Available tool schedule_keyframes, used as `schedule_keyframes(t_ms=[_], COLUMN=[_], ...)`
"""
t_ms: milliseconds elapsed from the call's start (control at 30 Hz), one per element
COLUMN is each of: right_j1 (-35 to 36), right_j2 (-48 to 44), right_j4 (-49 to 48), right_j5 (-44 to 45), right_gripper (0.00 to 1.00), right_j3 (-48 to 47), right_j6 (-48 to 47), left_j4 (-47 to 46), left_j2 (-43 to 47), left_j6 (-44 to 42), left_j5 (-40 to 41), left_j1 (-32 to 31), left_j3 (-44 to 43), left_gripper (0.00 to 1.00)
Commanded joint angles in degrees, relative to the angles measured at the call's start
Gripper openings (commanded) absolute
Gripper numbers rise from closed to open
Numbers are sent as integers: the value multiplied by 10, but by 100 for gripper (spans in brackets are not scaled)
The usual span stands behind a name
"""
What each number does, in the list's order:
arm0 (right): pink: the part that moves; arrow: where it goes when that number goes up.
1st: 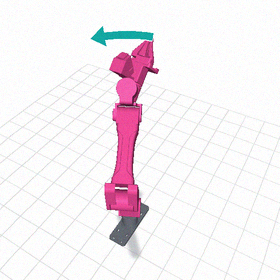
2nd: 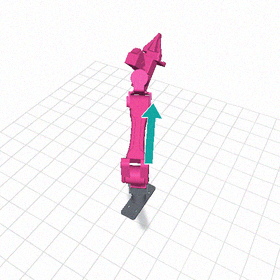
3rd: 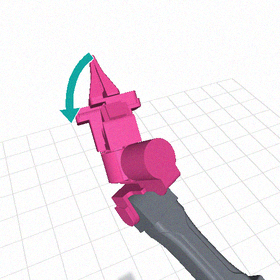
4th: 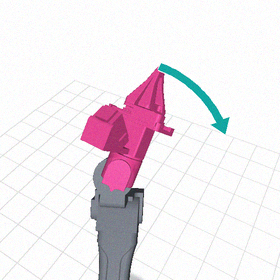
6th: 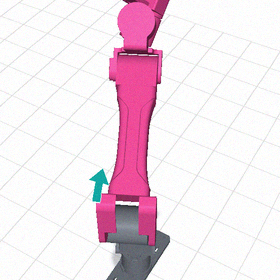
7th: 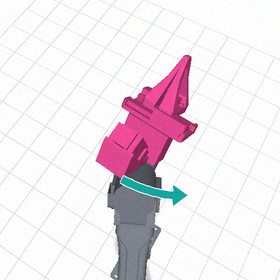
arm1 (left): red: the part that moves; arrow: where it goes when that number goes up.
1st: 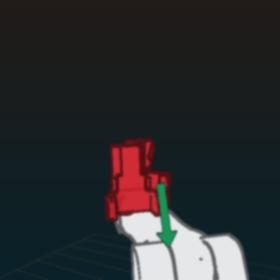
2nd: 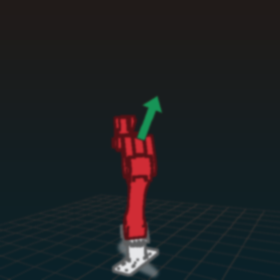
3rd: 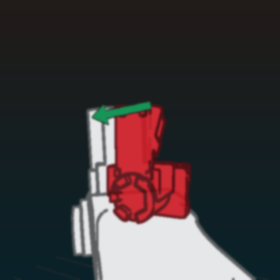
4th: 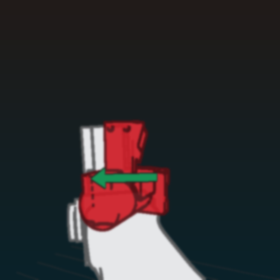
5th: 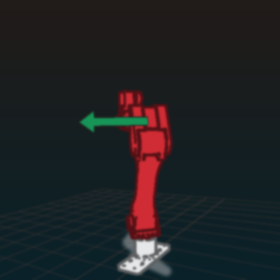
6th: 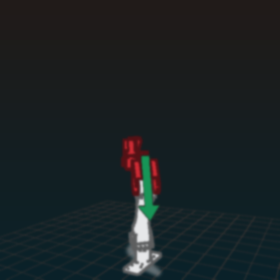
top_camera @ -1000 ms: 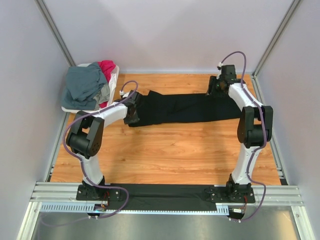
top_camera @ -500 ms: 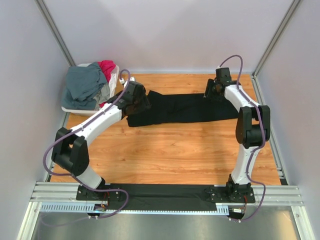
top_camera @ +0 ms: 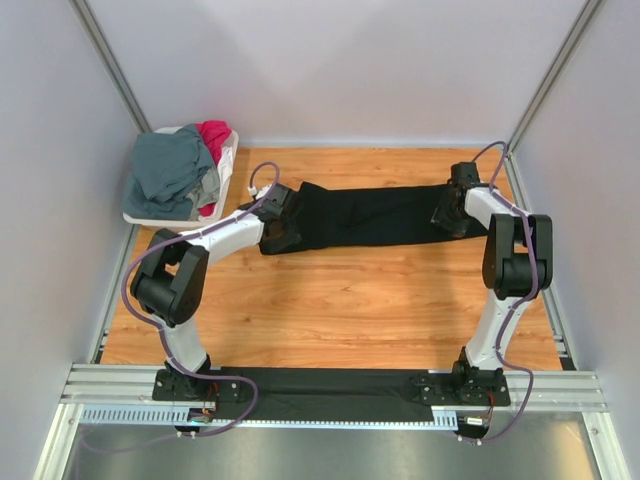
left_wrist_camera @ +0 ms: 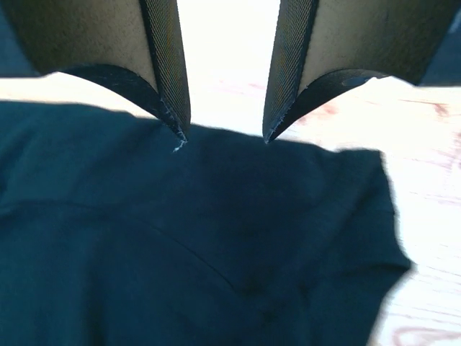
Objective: Fold and stack the t-shirts
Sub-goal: Fold the tshirt
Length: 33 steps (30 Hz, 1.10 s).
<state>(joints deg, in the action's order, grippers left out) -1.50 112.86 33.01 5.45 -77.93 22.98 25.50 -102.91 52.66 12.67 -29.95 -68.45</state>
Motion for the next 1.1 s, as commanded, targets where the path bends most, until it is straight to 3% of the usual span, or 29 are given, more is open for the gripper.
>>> schedule_keyframes(t_ms=[0,267,567,1067], right_j1=[-18,-27,-31,-47], right_j2=[19,18,17,18], right_j4=[-4,-8,1,12], right_j5=[29,10,27,68], right_gripper=[49,45,35,34], right_j3=[2,9,10,24], right_j6=[9,11,7,-1], left_j4=[-1,8,37,90], left_j2=[1,-20,-33,-56], left_j6=[6,18,37,-22], left_j5=[31,38,41,46], left_j1=[9,22,51,68], left_j3=[-1,14,33,27], left_gripper=[51,47,25,23])
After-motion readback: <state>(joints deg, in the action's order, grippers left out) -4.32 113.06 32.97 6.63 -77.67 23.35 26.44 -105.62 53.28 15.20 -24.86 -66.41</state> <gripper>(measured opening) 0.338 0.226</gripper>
